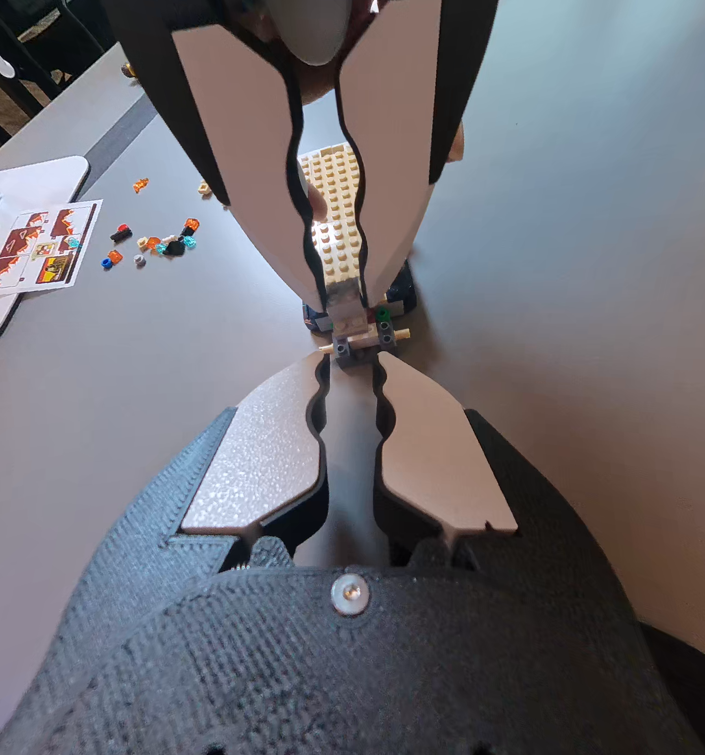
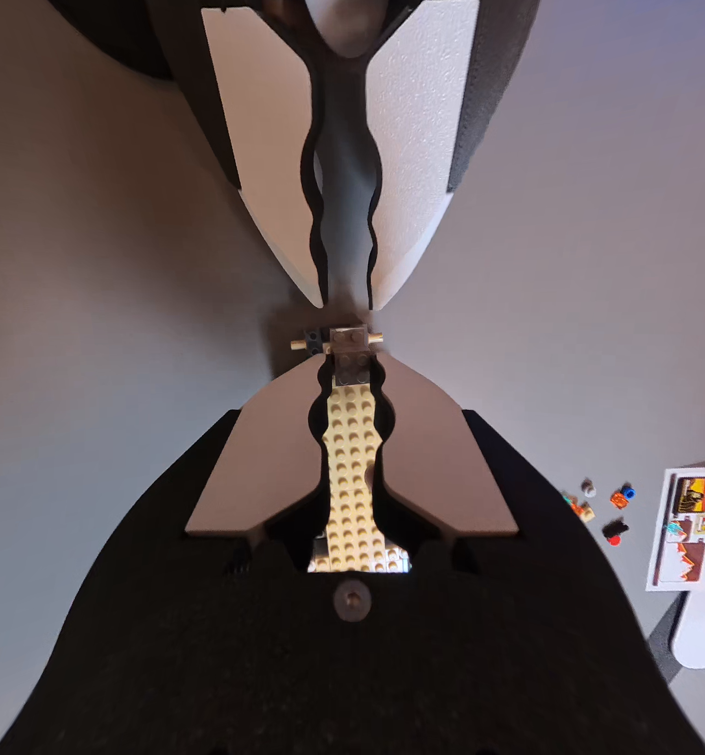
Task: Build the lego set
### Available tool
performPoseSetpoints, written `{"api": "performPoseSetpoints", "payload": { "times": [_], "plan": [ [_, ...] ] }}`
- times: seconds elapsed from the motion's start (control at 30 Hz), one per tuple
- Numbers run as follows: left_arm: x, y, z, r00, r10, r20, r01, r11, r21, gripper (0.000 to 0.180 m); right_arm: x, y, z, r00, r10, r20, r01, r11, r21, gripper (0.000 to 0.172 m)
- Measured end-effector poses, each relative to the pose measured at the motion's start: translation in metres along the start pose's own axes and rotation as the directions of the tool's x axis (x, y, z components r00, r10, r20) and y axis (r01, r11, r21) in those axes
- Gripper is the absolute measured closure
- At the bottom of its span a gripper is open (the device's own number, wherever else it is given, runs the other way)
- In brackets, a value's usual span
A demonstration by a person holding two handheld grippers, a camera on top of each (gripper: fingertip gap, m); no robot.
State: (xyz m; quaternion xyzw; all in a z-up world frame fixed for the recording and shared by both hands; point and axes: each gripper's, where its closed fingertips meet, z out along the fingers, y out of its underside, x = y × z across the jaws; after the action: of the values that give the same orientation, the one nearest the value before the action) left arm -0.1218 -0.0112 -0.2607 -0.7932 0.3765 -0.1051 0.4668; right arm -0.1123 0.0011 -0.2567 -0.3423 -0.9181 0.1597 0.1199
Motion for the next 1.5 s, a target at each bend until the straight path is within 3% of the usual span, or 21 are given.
{"api": "performPoseSetpoints", "payload": {
  "times": [0.53,0.87,1.17,1.33,1.5],
  "plan": [
    [0.005,0.006,0.007,0.998,-0.041,-0.038,0.04,0.999,-0.027,0.17,-0.006,0.0,0.015,1.0,-0.016,0.003,0.017,0.998,-0.068,0.154],
    [0.007,0.009,0.01,0.998,-0.04,-0.04,0.038,0.998,-0.048,0.166,-0.006,0.0,0.017,1.0,0.0,0.011,0.001,0.997,-0.083,0.154],
    [0.006,0.01,0.011,0.999,-0.04,-0.036,0.038,0.998,-0.054,0.166,-0.005,0.009,-0.011,0.987,0.161,-0.016,-0.159,0.983,0.09,0.147],
    [0.006,0.01,0.011,0.999,-0.038,-0.034,0.036,0.998,-0.058,0.167,-0.011,0.014,-0.018,0.973,0.224,-0.049,-0.21,0.957,0.2,0.16],
    [0.005,0.011,0.012,0.999,-0.033,-0.029,0.031,0.998,-0.063,0.167,-0.012,0.0,-0.009,0.976,0.21,-0.057,-0.192,0.954,0.231,0.161]
  ]
}}
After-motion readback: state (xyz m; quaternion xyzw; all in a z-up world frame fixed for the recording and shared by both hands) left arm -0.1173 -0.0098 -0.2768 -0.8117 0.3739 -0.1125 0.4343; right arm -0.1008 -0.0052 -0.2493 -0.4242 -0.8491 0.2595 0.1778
